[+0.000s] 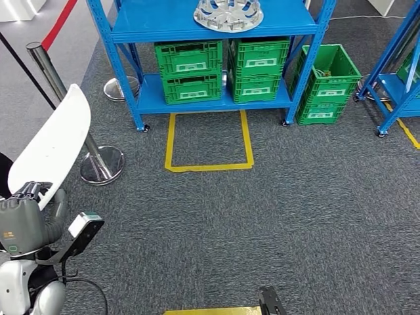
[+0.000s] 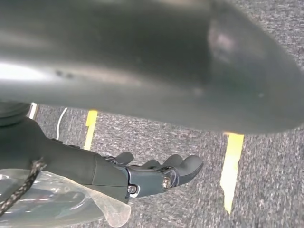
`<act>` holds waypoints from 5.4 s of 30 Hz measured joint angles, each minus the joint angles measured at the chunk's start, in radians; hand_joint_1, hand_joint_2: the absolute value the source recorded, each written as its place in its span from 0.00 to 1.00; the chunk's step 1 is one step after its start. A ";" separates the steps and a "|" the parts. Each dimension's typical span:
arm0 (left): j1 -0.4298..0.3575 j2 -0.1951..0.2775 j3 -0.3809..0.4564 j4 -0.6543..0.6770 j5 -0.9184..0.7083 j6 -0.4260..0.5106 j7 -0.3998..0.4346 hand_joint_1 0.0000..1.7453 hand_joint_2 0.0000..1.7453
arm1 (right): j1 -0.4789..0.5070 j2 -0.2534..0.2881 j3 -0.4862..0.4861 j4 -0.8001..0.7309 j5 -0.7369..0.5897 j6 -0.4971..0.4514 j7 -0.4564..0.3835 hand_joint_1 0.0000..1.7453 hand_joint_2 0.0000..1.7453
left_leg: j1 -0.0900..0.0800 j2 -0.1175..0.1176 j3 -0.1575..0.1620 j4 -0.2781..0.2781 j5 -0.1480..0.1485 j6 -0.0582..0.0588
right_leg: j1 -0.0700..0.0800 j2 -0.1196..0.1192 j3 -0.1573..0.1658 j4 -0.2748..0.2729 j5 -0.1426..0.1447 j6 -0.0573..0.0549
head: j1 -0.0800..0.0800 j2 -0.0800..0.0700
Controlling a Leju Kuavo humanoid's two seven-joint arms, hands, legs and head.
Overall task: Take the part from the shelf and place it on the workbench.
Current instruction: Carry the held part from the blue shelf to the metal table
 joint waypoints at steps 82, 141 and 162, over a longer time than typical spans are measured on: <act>0.034 0.002 0.034 0.000 0.021 0.009 -0.011 0.97 1.00 | -0.001 -0.002 -0.017 -0.003 0.030 -0.108 0.001 0.00 0.00 | 0.002 -0.017 -0.074 -0.024 0.069 0.029 | -0.015 0.008 -0.081 0.222 -0.148 0.037 | -0.001 0.000; 0.017 0.000 0.053 0.032 0.027 -0.002 -0.035 0.97 1.00 | 0.024 -0.001 -0.039 -0.003 0.018 -0.137 -0.035 0.00 0.00 | 0.000 0.011 -0.109 0.007 0.071 0.018 | -0.015 -0.037 0.021 0.096 -0.131 0.032 | -0.021 0.000; -0.137 -0.064 -0.104 0.144 0.029 -0.063 -0.077 0.97 1.00 | 0.085 0.000 -0.167 0.002 -0.074 -0.205 -0.095 0.00 0.00 | 0.008 -0.008 -0.235 0.240 0.007 -0.028 | -0.022 -0.047 0.045 0.013 -0.059 -0.003 | -0.032 0.000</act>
